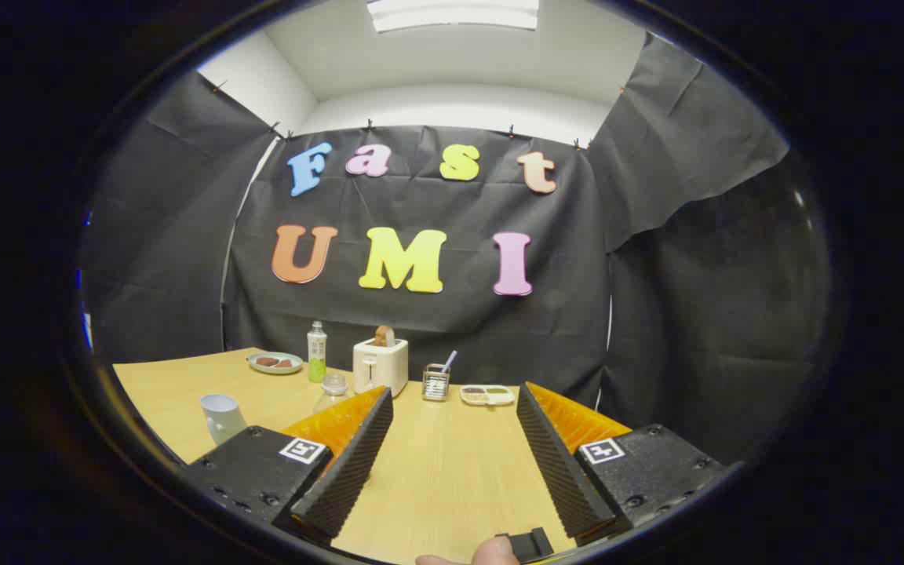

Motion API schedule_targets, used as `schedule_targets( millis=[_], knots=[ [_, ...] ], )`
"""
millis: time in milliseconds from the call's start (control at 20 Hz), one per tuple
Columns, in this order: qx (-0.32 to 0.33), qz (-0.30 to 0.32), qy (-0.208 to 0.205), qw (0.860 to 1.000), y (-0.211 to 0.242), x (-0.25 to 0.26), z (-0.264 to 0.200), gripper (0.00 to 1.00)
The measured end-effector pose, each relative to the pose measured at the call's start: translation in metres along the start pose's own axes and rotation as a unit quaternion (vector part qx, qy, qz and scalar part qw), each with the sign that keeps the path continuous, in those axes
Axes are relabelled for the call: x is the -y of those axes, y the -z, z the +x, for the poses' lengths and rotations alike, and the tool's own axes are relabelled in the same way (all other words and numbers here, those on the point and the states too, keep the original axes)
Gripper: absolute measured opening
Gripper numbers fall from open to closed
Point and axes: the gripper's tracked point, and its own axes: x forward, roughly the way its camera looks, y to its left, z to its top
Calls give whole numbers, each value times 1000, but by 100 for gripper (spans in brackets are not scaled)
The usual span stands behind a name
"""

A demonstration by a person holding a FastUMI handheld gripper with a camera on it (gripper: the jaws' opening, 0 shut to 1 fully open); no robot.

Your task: Take the bottle from table, then pour the juice into the cup, finally place the bottle on the coaster

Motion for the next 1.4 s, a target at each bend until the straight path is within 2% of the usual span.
schedule_targets(
  millis=[200, 650, 1400],
  knots=[
    [13, -13, 6, 1000, 2, -8, -5, 100],
    [-2, 29, -7, 1000, 13, -20, 1, 100],
    [-13, 23, -29, 999, 22, -47, 10, 100]
  ],
)
